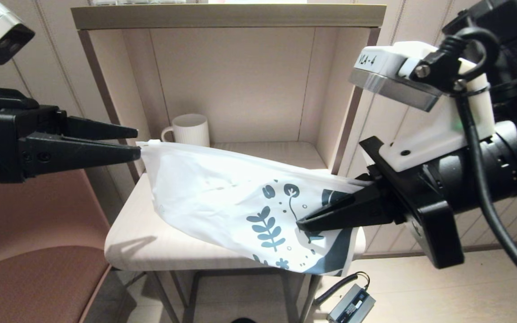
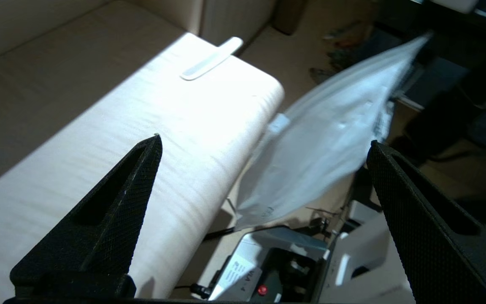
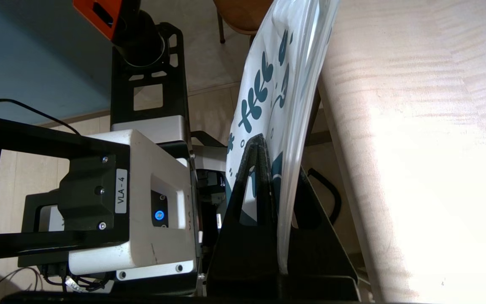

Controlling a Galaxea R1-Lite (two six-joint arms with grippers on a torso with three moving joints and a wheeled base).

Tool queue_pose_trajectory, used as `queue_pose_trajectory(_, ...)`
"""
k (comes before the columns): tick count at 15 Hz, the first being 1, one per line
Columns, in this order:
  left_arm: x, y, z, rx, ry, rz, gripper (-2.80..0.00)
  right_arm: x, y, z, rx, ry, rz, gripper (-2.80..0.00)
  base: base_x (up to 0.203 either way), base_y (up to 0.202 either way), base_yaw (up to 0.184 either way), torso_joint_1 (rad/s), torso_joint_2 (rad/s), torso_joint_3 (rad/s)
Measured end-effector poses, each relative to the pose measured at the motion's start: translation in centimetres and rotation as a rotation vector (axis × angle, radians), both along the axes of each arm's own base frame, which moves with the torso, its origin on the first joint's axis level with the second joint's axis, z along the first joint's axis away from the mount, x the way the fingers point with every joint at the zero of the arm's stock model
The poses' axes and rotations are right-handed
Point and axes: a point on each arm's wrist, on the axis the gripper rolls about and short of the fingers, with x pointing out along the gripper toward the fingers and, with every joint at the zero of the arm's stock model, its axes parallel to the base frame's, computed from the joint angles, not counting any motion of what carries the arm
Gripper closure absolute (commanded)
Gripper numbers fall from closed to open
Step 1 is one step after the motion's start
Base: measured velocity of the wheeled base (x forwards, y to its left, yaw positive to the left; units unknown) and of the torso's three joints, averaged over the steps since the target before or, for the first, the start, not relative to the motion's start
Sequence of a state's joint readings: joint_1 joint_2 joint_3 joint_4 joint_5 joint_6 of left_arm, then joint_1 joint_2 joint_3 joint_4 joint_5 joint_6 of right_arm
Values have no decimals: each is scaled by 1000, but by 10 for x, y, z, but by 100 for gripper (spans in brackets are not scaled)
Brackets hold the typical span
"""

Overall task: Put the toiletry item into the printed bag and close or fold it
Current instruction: Hand it to the other hand

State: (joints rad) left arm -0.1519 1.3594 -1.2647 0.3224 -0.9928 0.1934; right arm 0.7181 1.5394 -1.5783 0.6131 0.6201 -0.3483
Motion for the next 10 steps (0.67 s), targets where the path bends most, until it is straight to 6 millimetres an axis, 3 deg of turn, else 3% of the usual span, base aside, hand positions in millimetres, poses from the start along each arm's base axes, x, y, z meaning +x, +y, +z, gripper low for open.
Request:
queue_pose_trajectory(5, 1, 1, -3, -64, -104, -269, -280, 4, 7, -3, 1, 3, 13, 0, 0, 0, 0, 0, 0, 0)
queue_pose_trajectory(10, -4, 7, 18, 35, -114, -136, -280, 7, 8, -5, -6, 10, 10, 0, 0, 0, 0, 0, 0, 0)
